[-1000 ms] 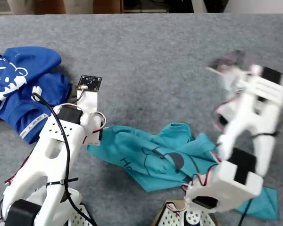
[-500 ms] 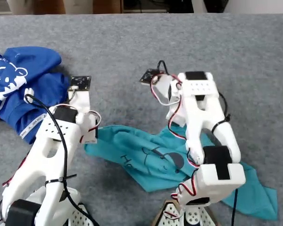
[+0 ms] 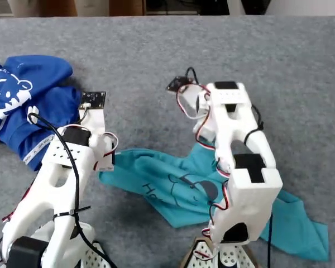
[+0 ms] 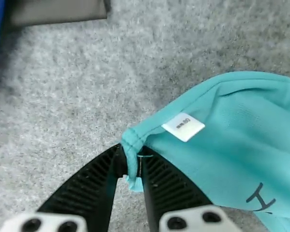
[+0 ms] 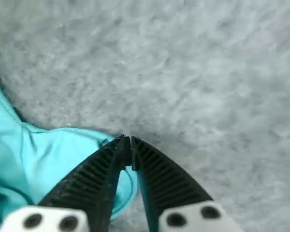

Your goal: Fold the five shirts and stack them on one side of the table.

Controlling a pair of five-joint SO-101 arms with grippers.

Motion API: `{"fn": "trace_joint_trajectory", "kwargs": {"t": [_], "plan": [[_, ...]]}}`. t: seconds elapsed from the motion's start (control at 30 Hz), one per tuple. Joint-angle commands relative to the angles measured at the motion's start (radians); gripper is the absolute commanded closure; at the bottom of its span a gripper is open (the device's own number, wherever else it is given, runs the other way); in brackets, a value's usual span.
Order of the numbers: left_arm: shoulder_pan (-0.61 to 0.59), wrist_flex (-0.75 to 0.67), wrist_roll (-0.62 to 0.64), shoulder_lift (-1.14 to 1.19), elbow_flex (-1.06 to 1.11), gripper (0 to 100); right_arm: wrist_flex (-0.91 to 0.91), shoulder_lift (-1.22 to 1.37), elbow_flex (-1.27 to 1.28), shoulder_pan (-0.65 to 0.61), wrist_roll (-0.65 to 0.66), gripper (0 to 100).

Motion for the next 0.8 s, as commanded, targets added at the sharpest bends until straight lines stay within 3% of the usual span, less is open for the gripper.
{"fn": "trace_joint_trajectory", "kwargs": {"t": [0.0, 0.17, 0.3, 0.4, 0.63, 0.77], "plan": [[-0.017, -0.003, 0.002, -0.007, -0.005, 98, 0.009, -0.008, -0.14, -0.012, -0.012, 99.4], [-0.009, -0.008, 0.005, -0.007, -0.006, 98, 0.031, 0.044, -0.305, -0.059, -0.012, 99.3], [-0.017, -0.005, 0.003, -0.002, -0.006, 98, 0.212, 0.105, -0.414, -0.047, -0.011, 99.3], [-0.017, -0.003, 0.002, -0.005, -0.005, 98, 0.353, 0.097, -0.412, 0.001, 0.1, 99.5], [-0.009, -0.009, 0.002, -0.004, -0.006, 98, 0.362, -0.079, -0.176, 0.177, 0.244, 99.5], [-0.011, -0.011, -0.002, -0.007, -0.006, 98, 0.181, -0.162, 0.071, 0.251, 0.267, 99.6]]}}
